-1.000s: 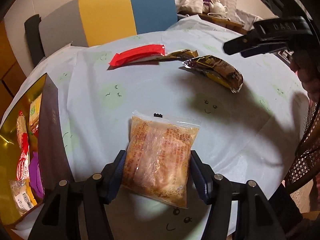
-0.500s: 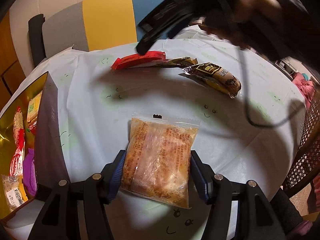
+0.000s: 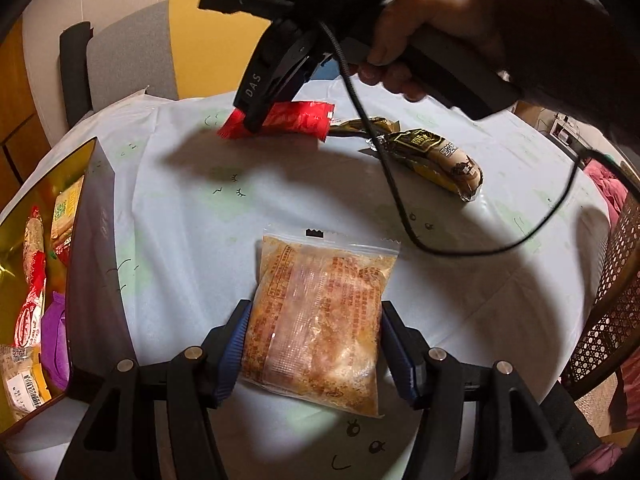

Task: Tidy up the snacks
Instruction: 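Grasp the red packet with the right tool while left tool holds the pastry, then lift the pastry with the left tool toward the gold tray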

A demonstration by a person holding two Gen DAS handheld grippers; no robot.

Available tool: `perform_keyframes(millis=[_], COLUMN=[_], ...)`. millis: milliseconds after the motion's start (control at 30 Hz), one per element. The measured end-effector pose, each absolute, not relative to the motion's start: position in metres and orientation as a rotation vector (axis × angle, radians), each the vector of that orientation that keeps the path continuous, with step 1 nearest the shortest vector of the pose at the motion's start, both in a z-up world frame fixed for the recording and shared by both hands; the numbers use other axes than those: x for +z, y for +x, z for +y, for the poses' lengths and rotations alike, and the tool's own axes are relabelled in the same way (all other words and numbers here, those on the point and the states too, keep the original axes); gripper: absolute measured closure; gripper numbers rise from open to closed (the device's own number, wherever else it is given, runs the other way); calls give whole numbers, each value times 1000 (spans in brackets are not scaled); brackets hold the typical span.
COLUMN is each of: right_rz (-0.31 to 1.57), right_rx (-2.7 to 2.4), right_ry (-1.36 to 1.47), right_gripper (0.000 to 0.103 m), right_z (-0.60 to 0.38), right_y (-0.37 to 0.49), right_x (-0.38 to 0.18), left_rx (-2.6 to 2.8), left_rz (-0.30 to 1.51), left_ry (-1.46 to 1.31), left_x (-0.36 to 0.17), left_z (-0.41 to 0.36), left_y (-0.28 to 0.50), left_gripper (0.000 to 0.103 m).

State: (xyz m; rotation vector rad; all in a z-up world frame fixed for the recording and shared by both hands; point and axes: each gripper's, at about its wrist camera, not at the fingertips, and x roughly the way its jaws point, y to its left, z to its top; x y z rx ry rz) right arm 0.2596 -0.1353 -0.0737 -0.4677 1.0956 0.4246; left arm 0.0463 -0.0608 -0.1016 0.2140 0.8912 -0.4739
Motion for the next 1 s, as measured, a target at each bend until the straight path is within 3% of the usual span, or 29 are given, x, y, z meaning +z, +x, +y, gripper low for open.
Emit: perform_keyframes(millis=[467, 1000], right_rz=[1209, 992], right_rx=[384, 222], right_ry=[-206, -42], right_gripper=[58, 57], right_z=[-191, -217], right_y=[141, 57], right_x=[-91, -96], left_rx=[-457, -414], left_rz=[881, 896], left_ry=[214, 222], left_x=[-104, -100], left_z=[-63, -67], left_y=[42, 42], left_gripper=[40, 40])
